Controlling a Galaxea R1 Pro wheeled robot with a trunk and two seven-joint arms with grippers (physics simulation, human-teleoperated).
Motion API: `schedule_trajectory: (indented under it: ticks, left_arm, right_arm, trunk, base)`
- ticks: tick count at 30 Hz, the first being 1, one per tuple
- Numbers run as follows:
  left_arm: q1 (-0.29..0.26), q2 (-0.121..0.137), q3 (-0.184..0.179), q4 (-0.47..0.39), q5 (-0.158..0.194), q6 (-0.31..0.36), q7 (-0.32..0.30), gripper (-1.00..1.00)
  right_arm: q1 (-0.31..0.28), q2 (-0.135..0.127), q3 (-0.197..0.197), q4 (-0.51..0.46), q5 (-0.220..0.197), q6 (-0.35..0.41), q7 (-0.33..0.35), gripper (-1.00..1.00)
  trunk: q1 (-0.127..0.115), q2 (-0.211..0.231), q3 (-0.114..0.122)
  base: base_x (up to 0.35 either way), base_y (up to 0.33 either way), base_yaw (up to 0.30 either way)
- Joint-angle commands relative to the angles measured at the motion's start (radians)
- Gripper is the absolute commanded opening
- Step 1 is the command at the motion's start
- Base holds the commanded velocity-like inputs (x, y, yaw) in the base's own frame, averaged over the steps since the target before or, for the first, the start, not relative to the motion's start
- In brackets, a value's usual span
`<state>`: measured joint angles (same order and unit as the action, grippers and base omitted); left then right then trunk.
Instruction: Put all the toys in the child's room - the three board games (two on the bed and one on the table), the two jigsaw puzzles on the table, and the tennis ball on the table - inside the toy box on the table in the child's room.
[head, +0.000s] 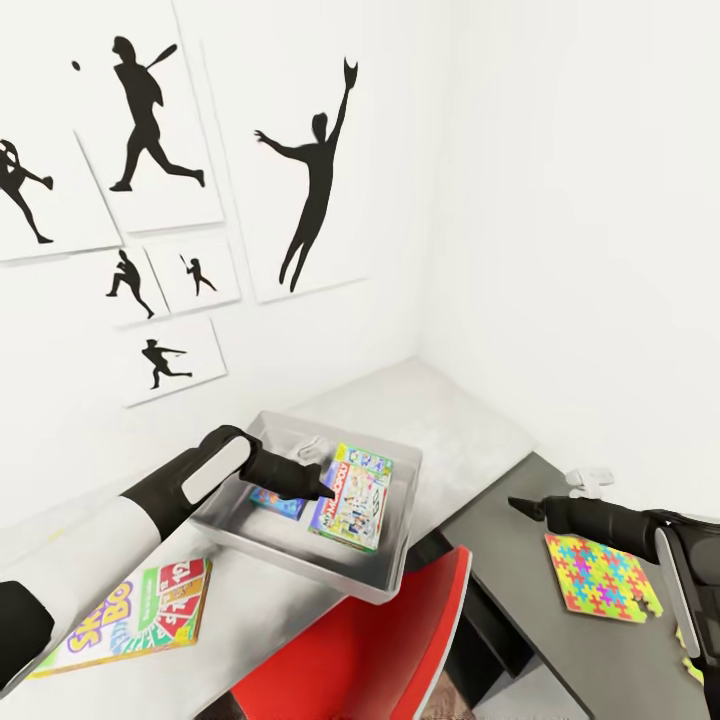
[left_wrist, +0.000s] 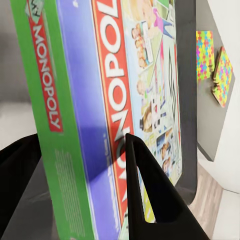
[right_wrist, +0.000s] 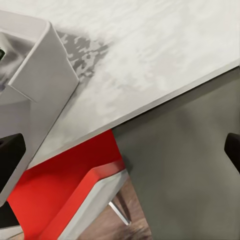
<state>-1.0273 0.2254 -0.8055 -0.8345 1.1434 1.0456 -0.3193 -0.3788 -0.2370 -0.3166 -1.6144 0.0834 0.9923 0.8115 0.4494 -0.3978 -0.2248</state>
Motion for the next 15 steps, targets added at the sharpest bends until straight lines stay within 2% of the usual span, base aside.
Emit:
schedule_trajectory:
  ticks: [1, 9, 15]
  left_arm:
    - [-0.002, 0.001, -0.003, 0.000, -0.008, -0.001, -0.009, -1.00]
    - [-0.002, -0.002, -0.003, 0.005, -0.047, -0.001, -0.032, -1.00]
    - [-0.002, -0.005, -0.003, 0.017, -0.055, -0.001, -0.039, -1.00]
  right_arm:
    - [-0.001, 0.000, -0.001, -0.001, 0.009, 0.004, 0.009, 1.00]
    - [-0.001, 0.000, -0.001, -0.001, 0.009, 0.003, 0.009, 1.00]
    - [-0.002, 0.001, -0.001, -0.001, 0.009, 0.003, 0.009, 1.00]
  trunk:
    - [0.001, -0.002, -0.004]
    - [0.001, -0.002, -0.017]
    - [0.001, -0.002, -0.026]
  base:
    - [0.000, 0.000, 0.000]
    - [0.000, 0.000, 0.000]
    - [0.000, 0.000, 0.000]
